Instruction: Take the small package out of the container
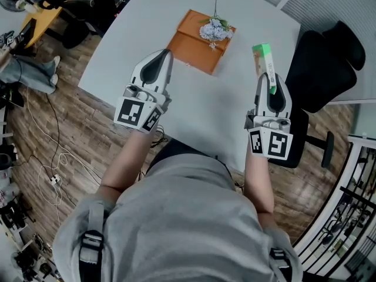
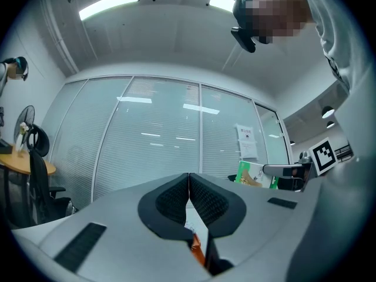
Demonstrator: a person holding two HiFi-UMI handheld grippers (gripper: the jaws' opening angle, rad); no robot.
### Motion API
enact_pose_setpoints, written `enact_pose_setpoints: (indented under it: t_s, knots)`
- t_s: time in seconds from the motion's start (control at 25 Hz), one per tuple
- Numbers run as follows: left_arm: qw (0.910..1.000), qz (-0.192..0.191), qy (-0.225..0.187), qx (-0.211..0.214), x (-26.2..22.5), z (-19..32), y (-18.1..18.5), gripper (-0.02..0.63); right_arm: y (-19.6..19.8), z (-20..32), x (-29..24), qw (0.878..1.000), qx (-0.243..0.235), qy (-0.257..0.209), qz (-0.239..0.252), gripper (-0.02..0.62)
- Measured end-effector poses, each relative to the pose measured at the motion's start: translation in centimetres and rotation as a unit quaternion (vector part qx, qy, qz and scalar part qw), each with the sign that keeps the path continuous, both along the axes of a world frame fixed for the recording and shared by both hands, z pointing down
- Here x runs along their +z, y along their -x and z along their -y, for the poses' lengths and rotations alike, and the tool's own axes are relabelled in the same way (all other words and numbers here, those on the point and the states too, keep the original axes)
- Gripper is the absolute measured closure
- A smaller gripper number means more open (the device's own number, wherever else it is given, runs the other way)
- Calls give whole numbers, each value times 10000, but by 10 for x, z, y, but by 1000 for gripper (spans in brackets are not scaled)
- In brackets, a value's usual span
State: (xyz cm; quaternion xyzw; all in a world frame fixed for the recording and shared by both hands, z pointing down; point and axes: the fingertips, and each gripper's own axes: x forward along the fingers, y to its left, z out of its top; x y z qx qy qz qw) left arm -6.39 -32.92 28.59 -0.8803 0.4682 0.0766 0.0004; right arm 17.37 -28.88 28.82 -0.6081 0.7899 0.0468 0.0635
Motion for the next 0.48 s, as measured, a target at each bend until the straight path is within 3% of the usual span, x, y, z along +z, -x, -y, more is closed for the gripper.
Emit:
enact_pose_setpoints:
  t_s: [0.48]
  knots:
    - [10000, -8, 48, 50, 5, -1, 1, 586, 3, -2, -5, 9995, 271, 14, -137, 482]
